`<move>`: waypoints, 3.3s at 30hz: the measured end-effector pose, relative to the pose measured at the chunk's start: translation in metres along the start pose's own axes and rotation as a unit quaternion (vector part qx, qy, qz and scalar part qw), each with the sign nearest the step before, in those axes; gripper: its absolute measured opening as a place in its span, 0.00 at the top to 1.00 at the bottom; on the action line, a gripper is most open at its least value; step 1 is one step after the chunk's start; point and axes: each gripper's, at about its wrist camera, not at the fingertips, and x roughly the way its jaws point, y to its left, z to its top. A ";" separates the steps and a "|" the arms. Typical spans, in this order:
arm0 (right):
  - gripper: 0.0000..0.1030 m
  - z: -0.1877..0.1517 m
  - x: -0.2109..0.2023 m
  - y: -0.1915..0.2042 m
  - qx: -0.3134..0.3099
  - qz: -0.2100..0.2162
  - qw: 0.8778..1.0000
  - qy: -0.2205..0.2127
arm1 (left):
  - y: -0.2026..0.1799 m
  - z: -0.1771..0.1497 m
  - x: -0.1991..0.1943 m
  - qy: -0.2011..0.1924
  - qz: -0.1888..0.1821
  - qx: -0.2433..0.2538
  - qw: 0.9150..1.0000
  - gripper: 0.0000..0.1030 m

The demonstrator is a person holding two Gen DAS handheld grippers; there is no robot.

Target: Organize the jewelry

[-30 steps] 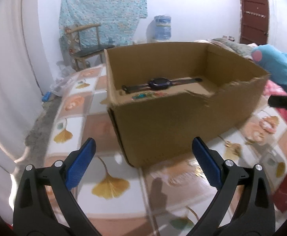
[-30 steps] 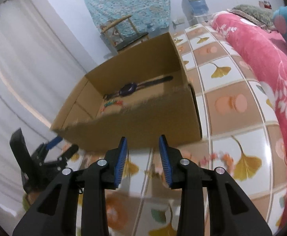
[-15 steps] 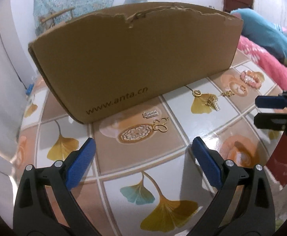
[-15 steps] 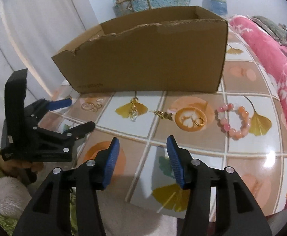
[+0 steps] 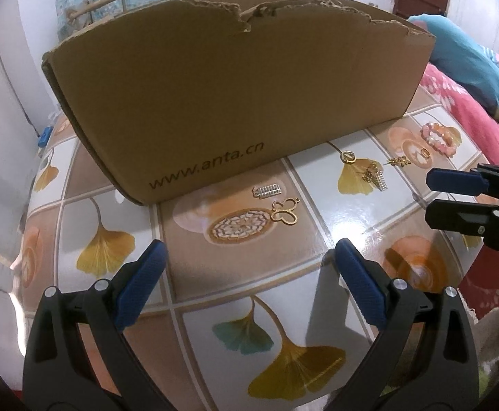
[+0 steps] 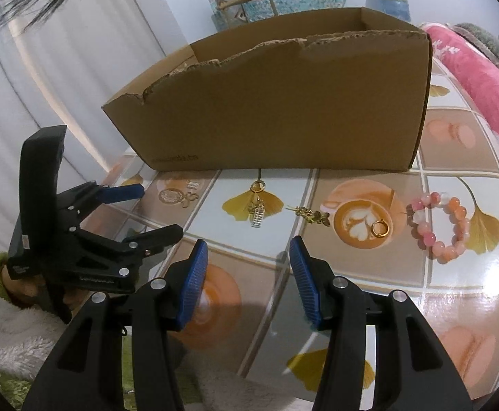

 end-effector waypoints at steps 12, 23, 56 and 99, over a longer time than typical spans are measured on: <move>0.70 0.009 0.011 0.006 0.000 -0.036 0.999 0.005 | 0.002 0.001 0.000 0.016 -0.014 0.018 1.000 0.08; 0.83 0.020 0.037 0.020 -0.027 -0.085 0.996 0.026 | 0.005 -0.001 -0.001 0.009 -0.025 0.033 0.999 0.08; 0.86 0.024 0.035 0.011 -0.041 -0.064 0.997 0.035 | 0.006 0.000 -0.005 0.008 -0.027 0.038 0.999 0.08; 0.98 0.001 0.013 -0.019 -0.021 -0.051 0.998 0.017 | -0.007 0.049 0.011 0.048 0.009 -0.033 0.998 0.74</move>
